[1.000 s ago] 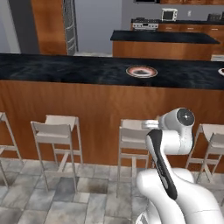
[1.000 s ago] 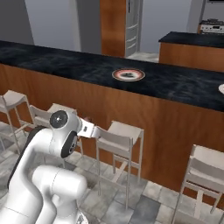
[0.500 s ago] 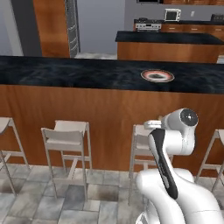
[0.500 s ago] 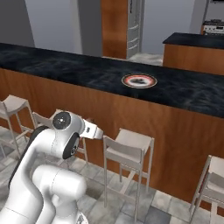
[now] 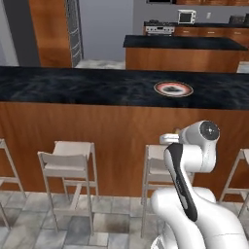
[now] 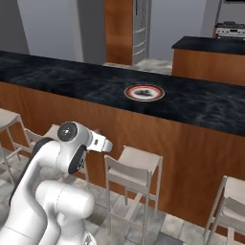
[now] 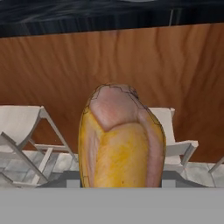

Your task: Take the chicken drumsticks from the pan and place one on each plate on the dining counter.

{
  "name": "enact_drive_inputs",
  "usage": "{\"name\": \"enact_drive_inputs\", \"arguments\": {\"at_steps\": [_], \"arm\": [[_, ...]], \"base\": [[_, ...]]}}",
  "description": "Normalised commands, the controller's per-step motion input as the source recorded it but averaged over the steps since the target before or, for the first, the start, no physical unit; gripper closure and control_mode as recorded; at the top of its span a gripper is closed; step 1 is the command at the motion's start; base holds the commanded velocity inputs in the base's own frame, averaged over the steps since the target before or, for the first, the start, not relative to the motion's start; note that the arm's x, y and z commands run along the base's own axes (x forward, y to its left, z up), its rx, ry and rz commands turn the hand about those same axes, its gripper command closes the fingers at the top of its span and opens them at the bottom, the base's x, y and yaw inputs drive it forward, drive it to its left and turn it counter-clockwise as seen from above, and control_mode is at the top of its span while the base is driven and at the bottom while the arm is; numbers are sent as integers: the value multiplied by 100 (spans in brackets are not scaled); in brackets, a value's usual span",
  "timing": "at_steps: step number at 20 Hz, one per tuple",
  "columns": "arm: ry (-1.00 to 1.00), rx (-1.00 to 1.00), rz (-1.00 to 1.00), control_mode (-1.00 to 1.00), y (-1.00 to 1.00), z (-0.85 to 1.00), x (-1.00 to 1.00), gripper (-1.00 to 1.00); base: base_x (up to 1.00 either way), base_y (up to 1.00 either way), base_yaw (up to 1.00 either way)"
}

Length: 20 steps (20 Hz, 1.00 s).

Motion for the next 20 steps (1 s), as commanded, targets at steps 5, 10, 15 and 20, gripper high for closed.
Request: {"name": "enact_drive_inputs", "arguments": {"at_steps": [5, 10, 15, 20], "arm": [[0, 0, 0, 100, 0, 0, 0, 100], [0, 0, 0, 100, 0, 0, 0, 100], [0, 0, 0, 100, 0, 0, 0, 100], [0, 0, 0, 100, 0, 0, 0, 100]], "base": [[2, 25, -12], [6, 24, -17], [33, 18, -14], [41, 13, -7]]}}
